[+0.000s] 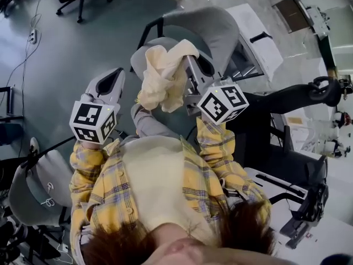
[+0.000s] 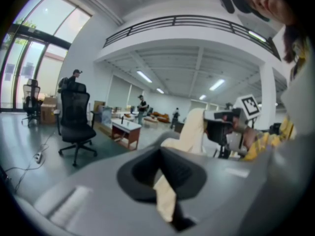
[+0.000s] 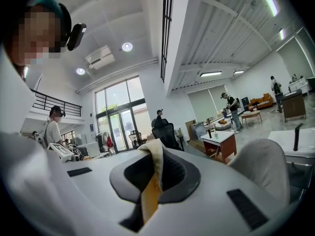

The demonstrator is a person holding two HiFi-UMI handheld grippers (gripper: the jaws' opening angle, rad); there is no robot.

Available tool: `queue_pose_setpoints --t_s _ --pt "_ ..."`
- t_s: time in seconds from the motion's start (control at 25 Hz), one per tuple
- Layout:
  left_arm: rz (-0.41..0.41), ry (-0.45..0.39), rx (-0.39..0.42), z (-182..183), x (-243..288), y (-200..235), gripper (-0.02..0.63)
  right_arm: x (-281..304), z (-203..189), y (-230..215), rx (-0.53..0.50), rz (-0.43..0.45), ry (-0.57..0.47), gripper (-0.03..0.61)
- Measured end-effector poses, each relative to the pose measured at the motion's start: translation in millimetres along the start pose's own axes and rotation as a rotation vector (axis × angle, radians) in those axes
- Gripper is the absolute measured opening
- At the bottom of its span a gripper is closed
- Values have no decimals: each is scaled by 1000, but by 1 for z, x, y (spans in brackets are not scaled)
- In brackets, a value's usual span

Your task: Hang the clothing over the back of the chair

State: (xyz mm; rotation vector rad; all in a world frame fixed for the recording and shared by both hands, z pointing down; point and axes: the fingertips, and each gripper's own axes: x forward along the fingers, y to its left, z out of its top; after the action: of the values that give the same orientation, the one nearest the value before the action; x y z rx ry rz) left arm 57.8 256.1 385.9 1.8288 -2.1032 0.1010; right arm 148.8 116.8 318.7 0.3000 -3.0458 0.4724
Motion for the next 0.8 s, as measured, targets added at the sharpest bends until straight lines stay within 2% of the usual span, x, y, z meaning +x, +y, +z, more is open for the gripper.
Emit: queue_pose_setpoints --t_s 0.44,0.8 --pt "-29 14 13 31 66 50 6 57 30 -54 3 -65 -40 17" --pt "-78 44 29 54 119 81 6 94 46 -104 25 -157 -68 17"
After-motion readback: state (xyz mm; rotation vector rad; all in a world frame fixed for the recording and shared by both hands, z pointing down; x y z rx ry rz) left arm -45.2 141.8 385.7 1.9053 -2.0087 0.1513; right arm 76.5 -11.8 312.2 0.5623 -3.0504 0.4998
